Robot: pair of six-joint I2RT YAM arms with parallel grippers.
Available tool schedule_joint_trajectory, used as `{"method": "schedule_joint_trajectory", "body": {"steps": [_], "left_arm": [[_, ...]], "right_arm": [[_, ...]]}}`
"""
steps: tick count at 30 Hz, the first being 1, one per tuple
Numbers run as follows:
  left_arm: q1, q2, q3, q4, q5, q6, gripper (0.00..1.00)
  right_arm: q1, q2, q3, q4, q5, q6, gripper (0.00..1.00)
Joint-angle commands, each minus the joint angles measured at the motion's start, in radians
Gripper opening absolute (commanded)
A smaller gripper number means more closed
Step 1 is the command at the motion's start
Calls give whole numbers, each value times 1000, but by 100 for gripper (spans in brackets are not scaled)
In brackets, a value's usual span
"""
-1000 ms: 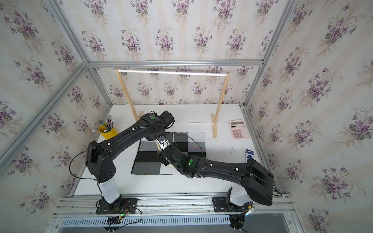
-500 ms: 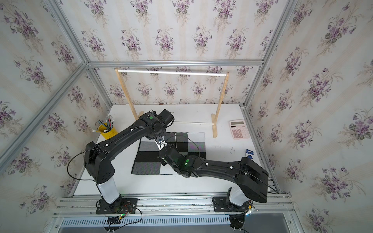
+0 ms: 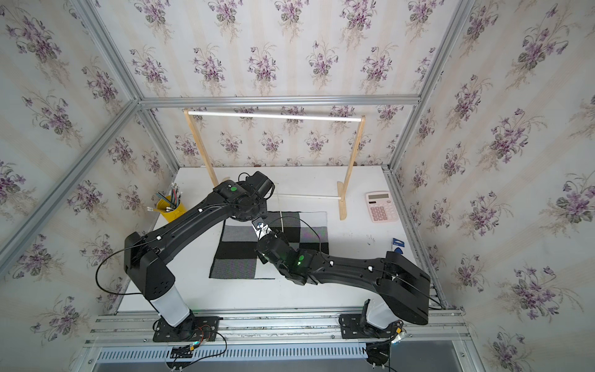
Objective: Hang the scarf on the hanger
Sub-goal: Pick up the hanger from the clothesline.
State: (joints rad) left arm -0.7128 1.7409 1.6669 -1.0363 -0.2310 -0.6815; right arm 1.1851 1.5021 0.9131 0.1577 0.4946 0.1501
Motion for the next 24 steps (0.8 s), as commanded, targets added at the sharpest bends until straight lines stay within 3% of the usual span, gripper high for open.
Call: {"method": "schedule_joint_trajectory", "body": {"steps": [1,10,12,14,17,24], "left_arm": [[-1,-15,9,32,62,42,51],[-1,-203,-121,198,145,59,52],[-1,-265,-177,257,152,65,54],[1,-315,-241,317,148,72,67],[3,-404,-316,377,140,68,67],[3,-430,-398,524,158,47,68]], "right_arm": [[1,-16,-19,77,48,15,0],[-3,-32,-81,176,81,28,0],[-4,-56,-111,214,84,36,0],[-5,-94,-148,258,83,43,0],[-14,-147,-186,312,65,61,0],[-25,-151,-198,334,16,103,0]]}}
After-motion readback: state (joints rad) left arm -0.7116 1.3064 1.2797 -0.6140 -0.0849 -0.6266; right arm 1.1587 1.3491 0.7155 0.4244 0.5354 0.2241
